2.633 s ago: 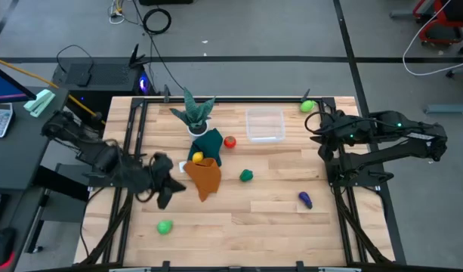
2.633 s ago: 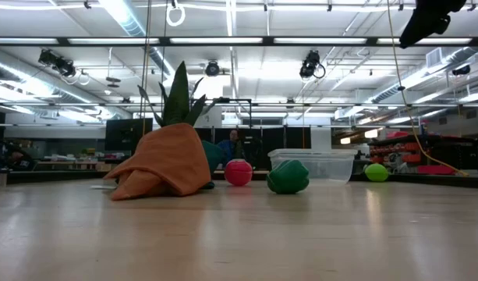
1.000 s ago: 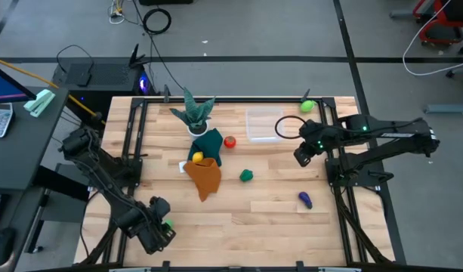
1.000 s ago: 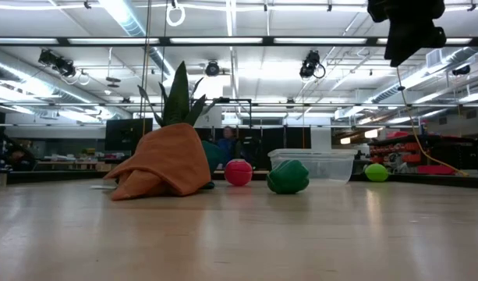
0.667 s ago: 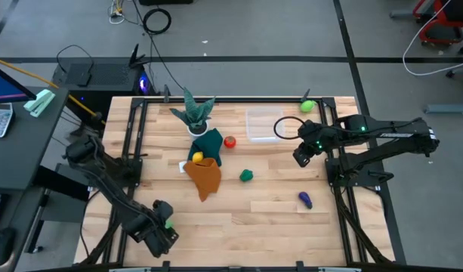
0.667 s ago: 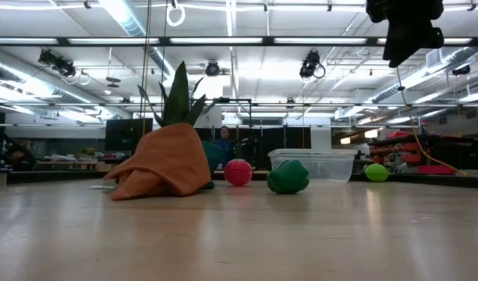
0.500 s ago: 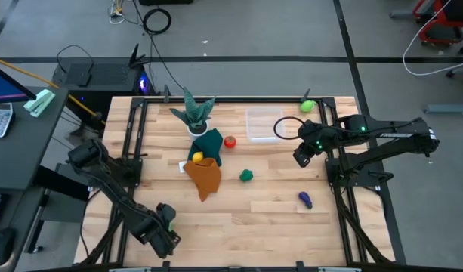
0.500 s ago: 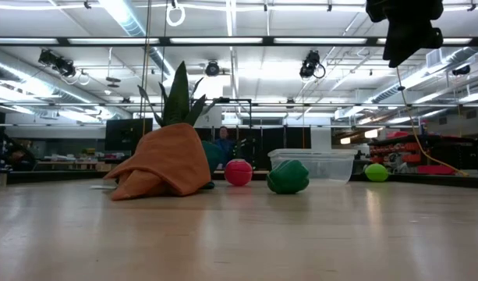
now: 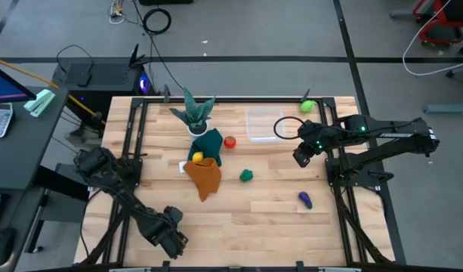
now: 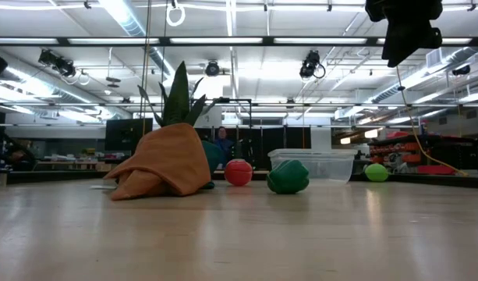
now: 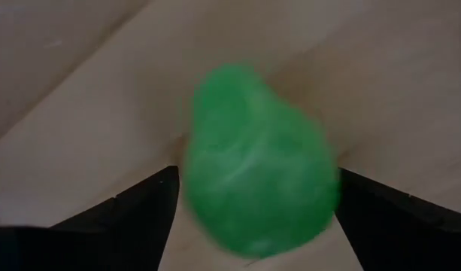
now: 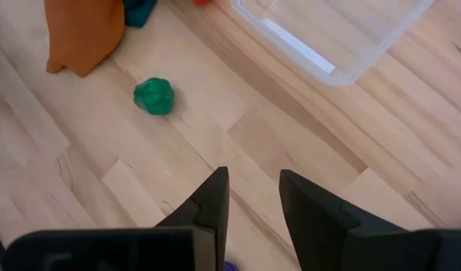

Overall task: Pick and placing Produce into tupperware
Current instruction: Put the green papaya into the transparent bin, then put the yellow lemon into the transparent bin

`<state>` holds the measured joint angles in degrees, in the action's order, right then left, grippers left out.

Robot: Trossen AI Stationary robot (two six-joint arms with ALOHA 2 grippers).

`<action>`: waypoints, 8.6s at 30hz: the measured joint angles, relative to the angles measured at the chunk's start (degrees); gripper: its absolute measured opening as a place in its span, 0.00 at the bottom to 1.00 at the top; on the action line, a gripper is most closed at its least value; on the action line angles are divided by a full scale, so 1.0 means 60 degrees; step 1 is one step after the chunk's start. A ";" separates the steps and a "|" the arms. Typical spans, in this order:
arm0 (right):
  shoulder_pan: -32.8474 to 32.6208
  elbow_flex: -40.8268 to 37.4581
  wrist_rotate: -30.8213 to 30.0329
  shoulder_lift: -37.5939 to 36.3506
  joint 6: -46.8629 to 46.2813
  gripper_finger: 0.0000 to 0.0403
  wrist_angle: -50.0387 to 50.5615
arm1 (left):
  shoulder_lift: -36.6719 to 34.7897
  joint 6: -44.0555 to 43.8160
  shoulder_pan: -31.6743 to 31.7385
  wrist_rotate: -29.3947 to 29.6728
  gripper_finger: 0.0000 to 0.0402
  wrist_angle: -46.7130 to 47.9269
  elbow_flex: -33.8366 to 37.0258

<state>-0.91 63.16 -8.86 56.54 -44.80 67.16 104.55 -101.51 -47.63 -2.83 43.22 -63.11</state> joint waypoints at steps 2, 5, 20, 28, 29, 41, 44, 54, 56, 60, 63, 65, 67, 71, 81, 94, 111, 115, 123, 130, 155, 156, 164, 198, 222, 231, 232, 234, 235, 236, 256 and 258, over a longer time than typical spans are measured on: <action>0.0000 0.0000 0.0000 -0.0001 0.0000 0.21 -0.0001 | 0.0082 0.0089 0.0111 -0.0024 0.86 -0.0204 -0.0024; 0.0000 0.0000 0.0000 -0.0001 0.0000 0.21 -0.0001 | 0.0121 0.0076 0.0240 -0.0058 0.86 -0.0196 -0.0025; 0.0000 0.0000 0.0000 -0.0001 0.0000 0.21 -0.0001 | 0.0132 0.0065 0.0943 0.0186 0.86 -0.0163 -0.0018; 0.0000 0.0000 -0.0004 -0.0001 0.0040 0.21 -0.0001 | 0.0132 0.0096 0.1026 0.0257 0.85 -0.0202 -0.0015; 0.0000 0.0000 -0.0004 -0.0001 0.0108 0.21 -0.0001 | 0.0132 0.0097 0.1026 0.0262 0.85 -0.0203 -0.0015; 0.0000 0.0000 -0.0007 -0.0001 0.0206 0.21 0.0001 | 0.0136 0.0110 0.1026 0.0225 0.73 -0.0196 -0.0004; 0.0000 0.0000 -0.0009 -0.0001 0.0219 0.21 -0.0001 | 0.0136 0.0156 0.1036 0.0128 0.70 -0.0207 -0.0004; 0.0000 0.0000 -0.0259 -0.0001 0.0219 0.21 -0.0001 | 0.0138 0.0141 0.1036 0.0022 0.64 -0.0221 0.0000; 0.0000 0.0000 -0.0259 -0.0001 0.0219 0.21 0.0003 | 0.0140 0.0141 0.1036 -0.0053 0.62 -0.0228 0.0000; 0.0000 0.0000 -0.0259 -0.0001 0.0219 0.21 0.0001 | 0.0146 0.0315 0.1036 -0.0127 0.59 -0.0180 -0.0047; 0.0000 0.0000 -0.0259 -0.0001 0.0218 0.21 -0.0001 | 0.0172 0.0527 0.1038 -0.0142 0.58 -0.0175 -0.0175; 0.0000 0.0000 -0.0259 -0.0001 0.0215 0.21 0.0001 | 0.0172 0.0619 0.1080 -0.0153 0.58 -0.0291 -0.0269; 0.0000 0.0000 -0.0259 -0.0001 0.0215 0.21 -0.0001 | 0.0172 0.0773 0.1126 -0.0153 0.58 -0.0203 -0.0302; 0.0000 0.0000 -0.0259 -0.0001 0.0215 0.21 0.0000 | 0.0172 0.1136 0.1301 -0.0175 0.59 -0.0172 -0.0335; 0.0000 0.0000 -0.0219 0.0000 0.0146 0.21 0.0007 | 0.0165 0.2883 0.2445 -0.0086 0.58 -0.0109 -0.0386; -0.0004 0.0000 0.0111 -0.0001 0.0151 0.21 0.0014 | 0.0144 0.5863 0.4139 0.2198 0.57 -0.0496 -0.2417; -0.0981 -0.0004 0.0662 -0.1221 -0.0560 0.21 0.0697 | 0.0132 1.0052 0.7049 0.3264 0.58 -0.3086 -0.3887; -0.1420 -0.0004 0.0281 -0.1603 -0.1097 0.21 0.0700 | 0.0132 1.0793 0.7520 0.3230 0.61 -0.4275 -0.3887; -0.2011 -0.0004 0.0139 -0.1819 -0.1344 0.21 0.0692 | 0.0132 1.2244 0.8254 0.3040 0.56 -0.6729 -0.3887; -0.2464 -0.0004 0.0142 -0.1808 -0.1355 0.21 0.0663 | 0.0416 1.2789 0.8770 0.3042 0.59 -0.8145 -0.3891; -0.3642 -0.0004 0.0171 -0.1818 -0.1581 0.21 0.0667 | 0.5555 1.3924 0.8889 0.5187 0.56 -0.3201 -1.1988; -0.3652 -0.0004 0.0171 -0.1808 -0.1576 0.21 0.0662 | 0.5604 1.3664 0.8945 0.5176 0.56 -0.3172 -1.1938; -0.3650 -0.0004 0.0034 -0.1807 -0.1526 0.21 0.0662 | 0.5604 1.3099 0.9399 0.5184 0.56 -0.2935 -1.1007; -0.3646 -0.0004 -0.0182 -0.1753 -0.1759 0.21 0.0499 | 0.6620 1.2503 1.0001 0.3690 0.58 -0.0456 -1.0772; -0.3646 -0.0004 -0.0259 -0.1749 -0.1715 0.21 0.0513 | 0.6620 1.2509 1.0009 0.3679 0.63 -0.0982 -1.0772; -0.3646 -0.0004 -0.0266 -0.1753 -0.1630 0.21 0.0520 | 0.6591 1.2562 1.0012 0.3680 0.62 -0.1207 -1.1070; -0.3646 -0.0004 -0.0266 -0.1753 -0.1598 0.21 0.0520 | 0.6588 1.2639 1.0012 0.3683 0.62 -0.1247 -1.1207; -0.3646 -0.0004 -0.0267 -0.1753 -0.1588 0.21 0.0520 | 0.6552 1.2775 1.0015 0.3687 0.63 -0.1255 -1.1485; -0.3646 -0.0004 -0.0266 -0.1753 -0.1588 0.21 0.0520 | 0.6547 1.2821 1.0016 0.3688 0.62 -0.1259 -1.1606; -0.3646 -0.0004 -0.0270 -0.1753 -0.1588 0.21 0.0520 | 0.6547 1.2857 1.0015 0.3687 0.62 -0.1213 -1.1738; -0.3646 0.0000 -0.1293 -0.2654 -0.1785 0.21 0.1176 | 0.5092 1.2702 0.8948 0.3530 0.55 -0.1057 -1.1989; -0.3646 0.0000 -0.1471 -0.2834 -0.1785 0.21 0.1177 | 0.4907 1.2702 0.8649 0.3541 0.54 -0.0751 -1.1974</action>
<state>-22.79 63.16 -17.69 39.53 -55.51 74.22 133.99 -25.30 4.27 18.42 38.71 -134.96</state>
